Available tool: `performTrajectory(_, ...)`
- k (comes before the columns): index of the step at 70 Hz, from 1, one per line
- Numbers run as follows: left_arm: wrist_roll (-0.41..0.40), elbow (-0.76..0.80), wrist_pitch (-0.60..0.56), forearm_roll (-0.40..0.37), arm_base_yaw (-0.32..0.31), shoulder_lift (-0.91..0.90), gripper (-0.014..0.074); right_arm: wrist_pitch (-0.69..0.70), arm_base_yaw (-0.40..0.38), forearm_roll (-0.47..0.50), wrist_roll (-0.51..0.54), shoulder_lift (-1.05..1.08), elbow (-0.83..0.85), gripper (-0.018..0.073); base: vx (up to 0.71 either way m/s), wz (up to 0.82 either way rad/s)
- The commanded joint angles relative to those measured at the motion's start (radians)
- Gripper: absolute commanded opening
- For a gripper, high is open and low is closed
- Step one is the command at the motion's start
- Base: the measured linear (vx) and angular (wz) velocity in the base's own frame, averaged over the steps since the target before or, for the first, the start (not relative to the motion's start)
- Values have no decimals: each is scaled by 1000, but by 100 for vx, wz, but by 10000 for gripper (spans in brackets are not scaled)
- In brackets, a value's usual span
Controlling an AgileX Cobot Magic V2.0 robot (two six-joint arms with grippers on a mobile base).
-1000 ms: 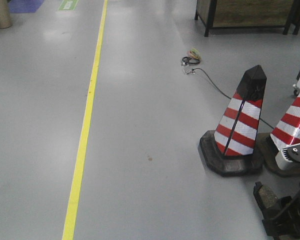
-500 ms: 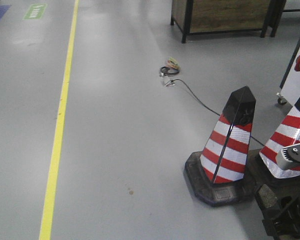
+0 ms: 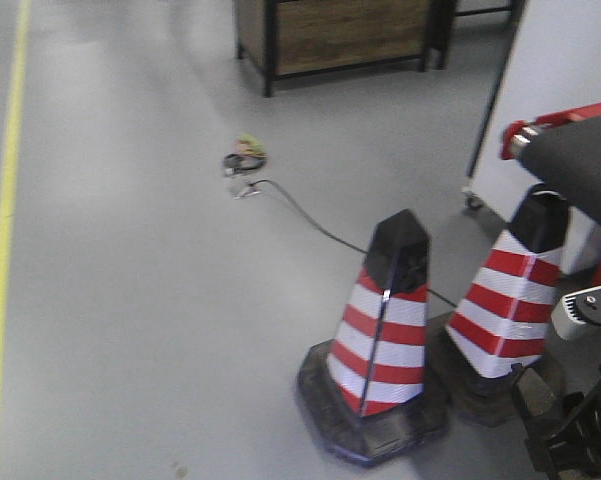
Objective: Move and align brake pads A on conveyor
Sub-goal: 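Drive past the striped cones up to the black conveyor belt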
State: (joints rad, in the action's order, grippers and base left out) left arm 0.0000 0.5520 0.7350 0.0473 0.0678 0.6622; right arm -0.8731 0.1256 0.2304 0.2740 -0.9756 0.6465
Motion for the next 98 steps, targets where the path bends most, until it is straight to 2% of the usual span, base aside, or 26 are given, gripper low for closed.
performTrajectory(1, 0, 28, -74, -3, -3, -1, 120, 41, 1, 11, 7, 15, 28, 0, 41, -64)
performTrajectory(83, 0, 28, -80, -3, -3, 2, 120, 41, 1, 12, 7, 15, 28, 0, 27, -69)
performTrajectory(98, 0, 28, -74, -2, -2, -5, 120, 5, 1, 14, 7, 20, 28, 0, 21, -50)
